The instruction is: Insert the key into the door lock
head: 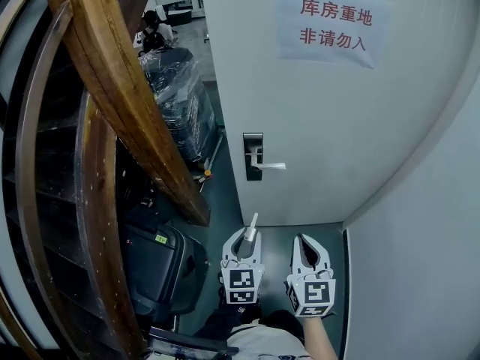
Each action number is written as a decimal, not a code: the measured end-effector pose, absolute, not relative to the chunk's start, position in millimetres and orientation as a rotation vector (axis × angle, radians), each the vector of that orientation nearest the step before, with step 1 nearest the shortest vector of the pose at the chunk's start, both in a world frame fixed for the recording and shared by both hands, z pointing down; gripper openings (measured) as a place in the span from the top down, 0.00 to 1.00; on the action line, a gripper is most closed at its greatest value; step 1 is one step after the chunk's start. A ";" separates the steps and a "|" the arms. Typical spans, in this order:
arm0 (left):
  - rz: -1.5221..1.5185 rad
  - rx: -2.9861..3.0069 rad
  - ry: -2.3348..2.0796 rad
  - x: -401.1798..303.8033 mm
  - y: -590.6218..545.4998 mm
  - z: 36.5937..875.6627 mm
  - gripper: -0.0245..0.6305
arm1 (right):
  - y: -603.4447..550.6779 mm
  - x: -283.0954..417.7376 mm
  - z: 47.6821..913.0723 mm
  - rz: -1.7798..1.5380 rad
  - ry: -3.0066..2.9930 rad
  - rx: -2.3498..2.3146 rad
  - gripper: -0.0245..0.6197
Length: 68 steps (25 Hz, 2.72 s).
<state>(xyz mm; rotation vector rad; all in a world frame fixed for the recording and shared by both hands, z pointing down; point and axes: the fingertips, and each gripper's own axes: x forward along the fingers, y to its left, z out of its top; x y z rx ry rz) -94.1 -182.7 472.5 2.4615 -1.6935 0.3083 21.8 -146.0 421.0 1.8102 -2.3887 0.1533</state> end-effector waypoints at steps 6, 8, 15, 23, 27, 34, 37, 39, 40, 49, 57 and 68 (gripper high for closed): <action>0.357 2.393 -1.695 -90.6 -210.3 507.2 0.78 | -165.2 24.6 435.6 0.182 -2.394 1.757 0.95; 0.358 2.391 -1.723 -87.4 -225.5 513.5 0.78 | -176.4 27.4 438.9 0.159 -2.414 1.744 0.95; 0.338 2.337 -1.782 -80.8 -261.9 557.3 0.78 | -193.6 37.1 476.4 0.134 -2.442 1.703 0.95; 0.257 2.321 -1.869 -76.5 -335.7 602.7 0.78 | -215.8 65.9 533.3 0.106 -2.400 1.724 0.95; 0.254 2.310 -1.903 -78.4 -368.1 616.7 0.78 | -229.4 74.0 554.1 0.108 -2.386 1.722 0.95; 0.256 2.275 -1.944 -85.3 -407.2 633.0 0.78 | -250.5 79.3 572.4 0.103 -2.382 1.721 0.95; 0.267 2.270 -1.947 -85.6 -416.6 639.1 0.78 | -253.7 80.2 581.4 0.115 -2.375 1.716 0.95; 0.264 2.263 -1.949 -86.2 -420.6 642.5 0.78 | -254.4 81.9 585.2 0.120 -2.370 1.715 0.95; 0.261 2.260 -1.949 -86.2 -422.6 643.8 0.78 | -254.9 83.2 586.5 0.121 -2.366 1.715 0.95; 0.247 2.263 -1.948 -82.6 -435.5 645.1 0.78 | -260.6 90.4 599.2 0.142 -2.340 1.728 0.95; 0.270 2.273 -1.946 -83.5 -443.7 645.4 0.78 | -264.4 88.3 603.9 0.155 -2.346 1.723 0.95; 0.354 2.202 -1.970 -81.3 -454.3 645.6 0.78 | -264.3 98.5 609.8 0.173 -2.322 1.752 0.95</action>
